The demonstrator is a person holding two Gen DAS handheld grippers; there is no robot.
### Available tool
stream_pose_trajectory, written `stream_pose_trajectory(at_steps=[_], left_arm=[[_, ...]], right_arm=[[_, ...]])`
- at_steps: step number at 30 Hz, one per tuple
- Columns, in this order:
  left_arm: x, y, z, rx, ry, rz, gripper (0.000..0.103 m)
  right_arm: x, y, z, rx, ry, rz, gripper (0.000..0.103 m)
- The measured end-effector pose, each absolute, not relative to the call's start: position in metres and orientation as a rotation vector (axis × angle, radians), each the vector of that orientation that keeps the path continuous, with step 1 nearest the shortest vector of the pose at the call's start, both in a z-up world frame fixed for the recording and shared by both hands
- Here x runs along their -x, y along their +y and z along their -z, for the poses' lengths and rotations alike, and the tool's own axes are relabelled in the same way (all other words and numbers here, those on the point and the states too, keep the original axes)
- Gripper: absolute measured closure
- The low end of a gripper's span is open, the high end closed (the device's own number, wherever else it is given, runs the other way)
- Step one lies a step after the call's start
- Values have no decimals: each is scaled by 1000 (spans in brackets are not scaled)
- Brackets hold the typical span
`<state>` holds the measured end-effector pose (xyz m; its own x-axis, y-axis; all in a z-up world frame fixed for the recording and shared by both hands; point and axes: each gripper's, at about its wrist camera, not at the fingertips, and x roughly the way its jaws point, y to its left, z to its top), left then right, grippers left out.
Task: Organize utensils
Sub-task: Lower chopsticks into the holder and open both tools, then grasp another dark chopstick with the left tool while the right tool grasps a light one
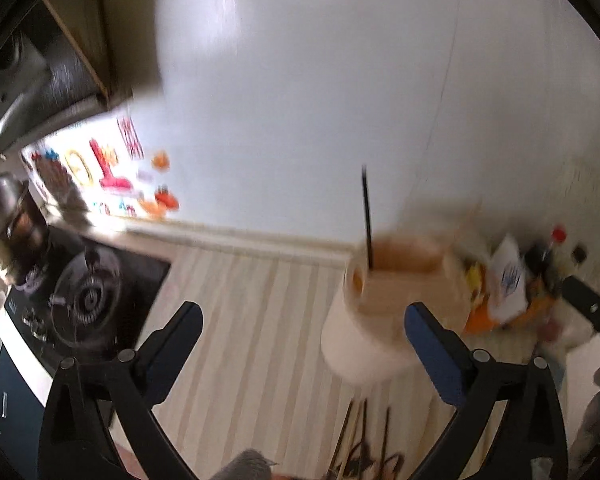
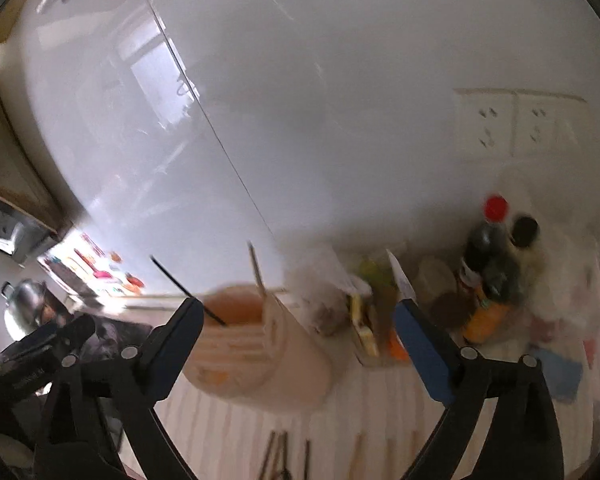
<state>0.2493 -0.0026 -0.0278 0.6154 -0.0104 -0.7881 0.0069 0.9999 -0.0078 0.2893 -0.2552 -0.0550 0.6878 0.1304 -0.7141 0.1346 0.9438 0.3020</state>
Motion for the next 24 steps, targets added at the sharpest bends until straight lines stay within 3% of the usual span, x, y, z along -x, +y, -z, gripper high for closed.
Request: stream_pose_trajectory(at_steps=[7,8,10,11,13,14,18,22,24], left_arm=[[-222,-6,110,-43,1078,-42,0],[-220,-6,120,-44,1100,-40,0],[-215,-6,148,-54,1164,-41,1],[-214,-7,161,-62,1192,-37,3],[-209,-11,190,-73,1269,1,17],[-208,-13,201,-75,1302,20,23],[-201,-28,247,-84,1428,120,64],[-198,-40,270,-111,1478,171,71],[-197,-43,279,-129,1494,170,82]], right_arm=[[-259,-258,126,-358,1018,48,9],[-257,-258,138,-358,1054,51,12],[-252,-256,168,-363,1148,53,34],[-250,-255,182,-370,1186,49,40],[-246,-253,212,-380,1271,46,60],[-243,-251,225,-379,1304,50,64],[-232,-248,267,-387,1410,54,88],[-224,-247,287,-374,1458,61,88],[-224,-247,292,-372,1471,67,88]])
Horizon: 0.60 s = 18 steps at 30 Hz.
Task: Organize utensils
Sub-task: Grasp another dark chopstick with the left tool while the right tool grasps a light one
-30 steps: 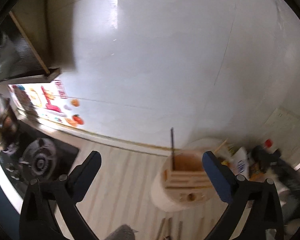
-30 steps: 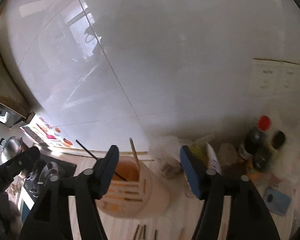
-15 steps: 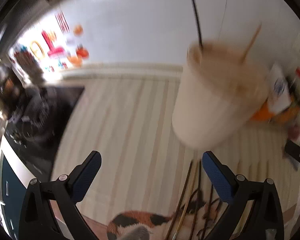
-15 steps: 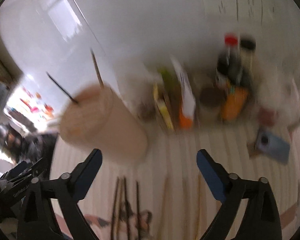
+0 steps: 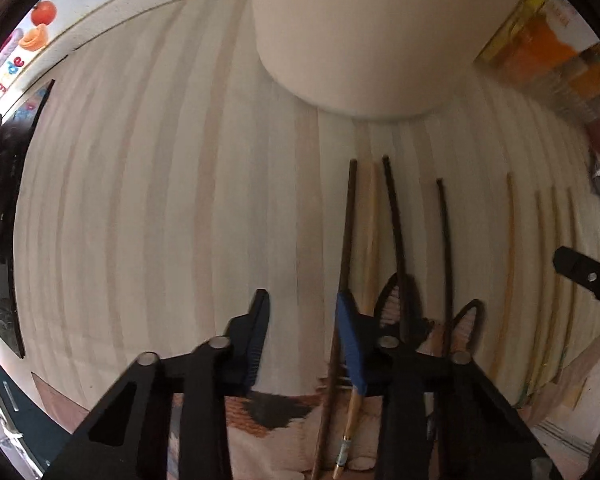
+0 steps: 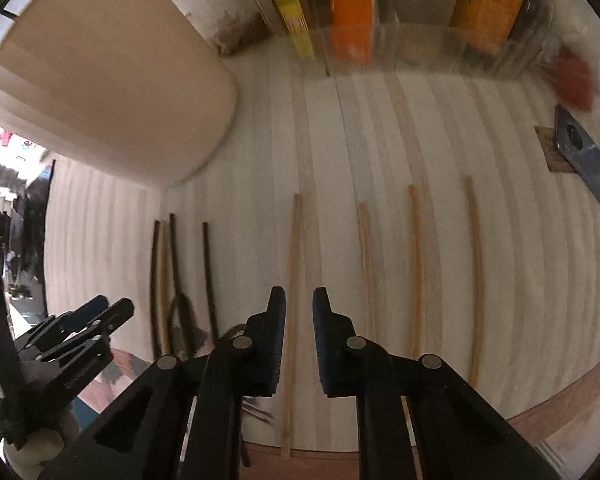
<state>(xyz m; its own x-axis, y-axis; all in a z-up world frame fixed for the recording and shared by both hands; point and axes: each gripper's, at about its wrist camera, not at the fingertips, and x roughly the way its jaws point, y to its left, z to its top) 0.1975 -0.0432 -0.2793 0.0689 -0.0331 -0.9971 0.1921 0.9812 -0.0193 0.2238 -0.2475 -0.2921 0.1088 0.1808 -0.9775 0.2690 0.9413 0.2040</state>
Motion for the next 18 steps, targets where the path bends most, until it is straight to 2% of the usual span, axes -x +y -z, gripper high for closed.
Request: stream_pose_trajectory(at_steps=[1,2,4,5,9,18], left_arm=[[-197,-44,282,-133,1500,169,89],[-196,-45,283,-137,1489,166,89],[-194,-49,283,-156,1474,171,98],[-193,-49,283,-152,1470,173,100],[-195,-45,280,-126,1468,126,102],[-196,25,276,45,1505,57,101]], right_arm=[[-224,-247,294,-368,1475,70,88],[-224,-247,295,-362,1480,73,88],[-224,-247,300,-352,1495,73,88],[-226,-245,300,-349,1501,75,88],[-230,-239,312,-341,1544,69,88],[-234,-221,330,-264,1594,97,88]])
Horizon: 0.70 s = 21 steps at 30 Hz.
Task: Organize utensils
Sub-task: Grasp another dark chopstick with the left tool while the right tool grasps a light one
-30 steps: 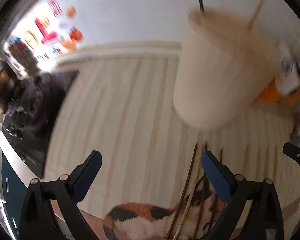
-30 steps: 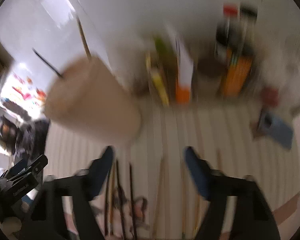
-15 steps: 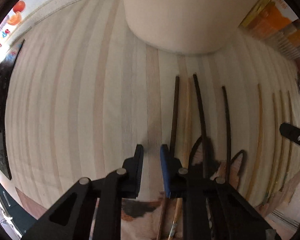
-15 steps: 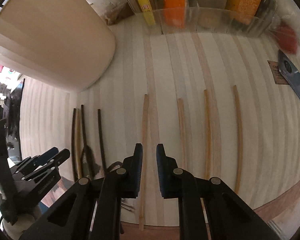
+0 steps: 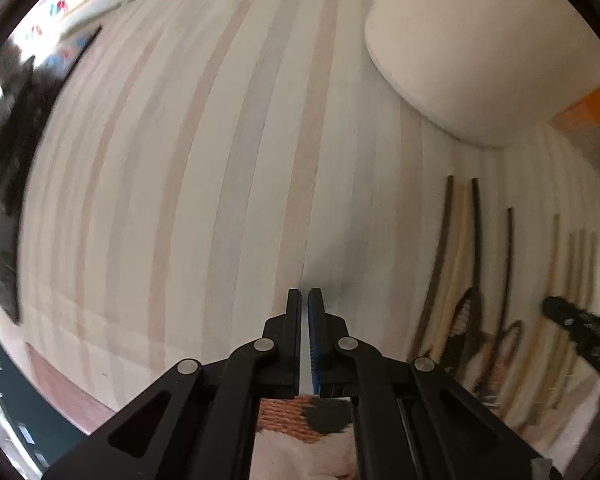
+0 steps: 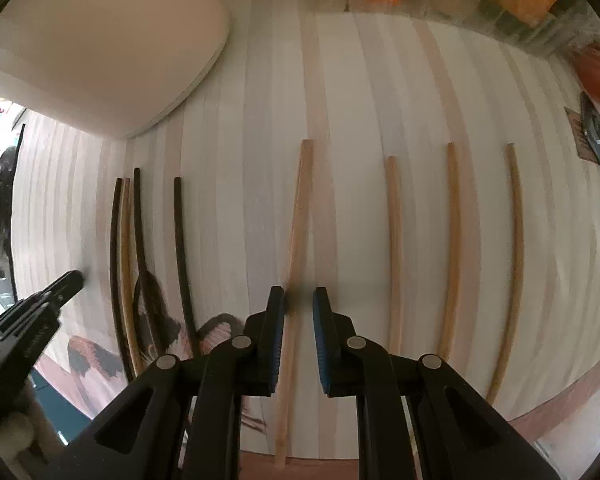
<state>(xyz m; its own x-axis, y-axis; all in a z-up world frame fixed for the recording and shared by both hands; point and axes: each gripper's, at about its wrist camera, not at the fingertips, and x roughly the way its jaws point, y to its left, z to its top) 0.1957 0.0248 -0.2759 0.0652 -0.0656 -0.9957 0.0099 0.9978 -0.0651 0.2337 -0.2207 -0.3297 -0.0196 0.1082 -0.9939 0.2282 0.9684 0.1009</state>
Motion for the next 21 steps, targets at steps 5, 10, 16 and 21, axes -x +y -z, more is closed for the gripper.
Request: stream_pose_trajectory(at_steps=[5,10,16,21], left_arm=[[-187,20,269,183,1517,195,94],[-180,-9,268,106,1507,254,80],[-187,-37,271,-50,1481,243,82],[-185,-54,266,-123,1444,191,100]], right_arm=[[-231,-217,329,-234,1593,105,96],[-225,-232,329,-223,1600,121,96],[-222,-250,327,-225,1606,135,96],[-209,-244,334,-193,1607,151,95]])
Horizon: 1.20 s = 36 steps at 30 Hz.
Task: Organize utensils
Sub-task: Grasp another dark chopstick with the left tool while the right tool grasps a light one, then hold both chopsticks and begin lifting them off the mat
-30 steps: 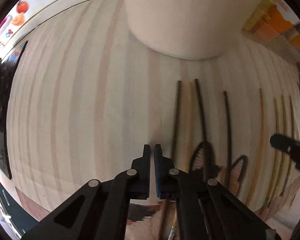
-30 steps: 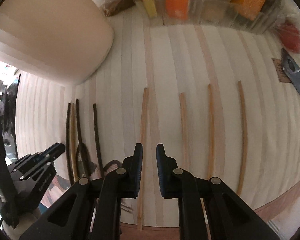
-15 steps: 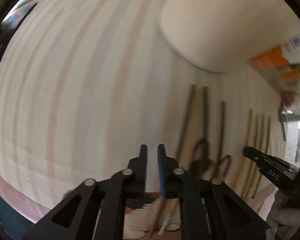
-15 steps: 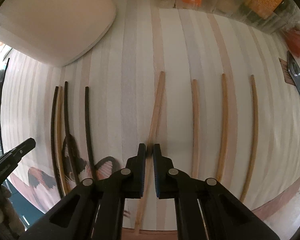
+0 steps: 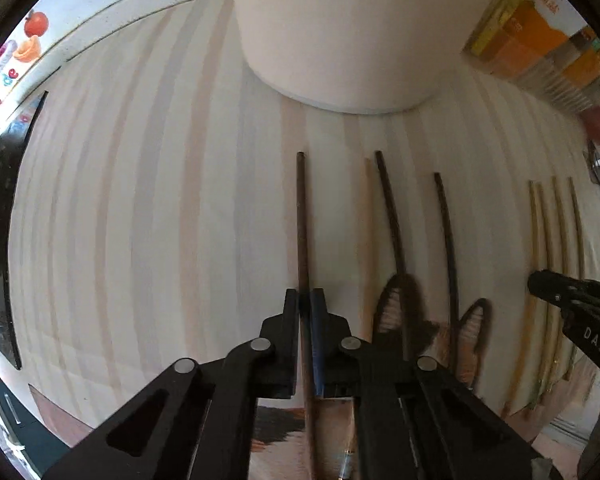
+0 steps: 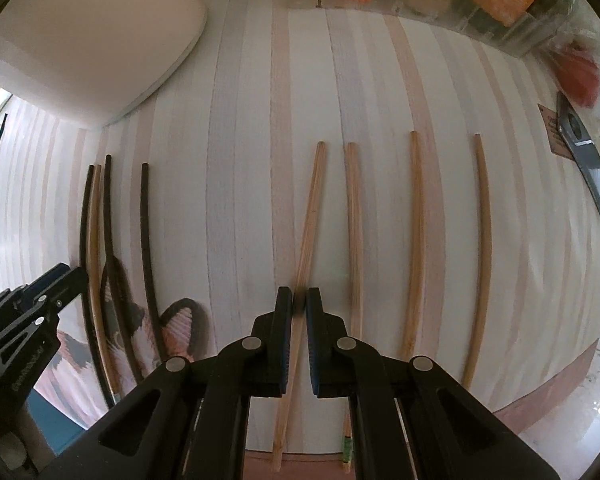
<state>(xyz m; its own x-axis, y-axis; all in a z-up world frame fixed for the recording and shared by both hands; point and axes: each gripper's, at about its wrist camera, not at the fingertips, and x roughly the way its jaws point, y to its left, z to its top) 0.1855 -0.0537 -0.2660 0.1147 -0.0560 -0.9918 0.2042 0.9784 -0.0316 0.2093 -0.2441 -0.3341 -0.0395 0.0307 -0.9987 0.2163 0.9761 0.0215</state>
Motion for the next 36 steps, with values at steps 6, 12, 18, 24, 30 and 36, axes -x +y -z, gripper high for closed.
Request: stream_pose_trajectory(at_steps=[6,12,18,24,30,36], left_arm=[[-198,4,261,-48,1470,95,100],[-205,44,260,82,1505,118,97],[-229,67,263,93,1539,174,91],[-223,56,271,122,1547,152,91],[-211,40,271,27,1518,115,100],[-218,15,270,-39,1500,159,100]], right_arm=[[-209,-220,340,-167,1610,144,95],[-214,-201,341,-130,1610,60,96],[-221,-193,343,-131,1644,26,95],[-225,-193,343,-128,1669,38,95],[-218,-201,350,-113,1674,38,95],[-222,-203,350,-130,1652,72,96]])
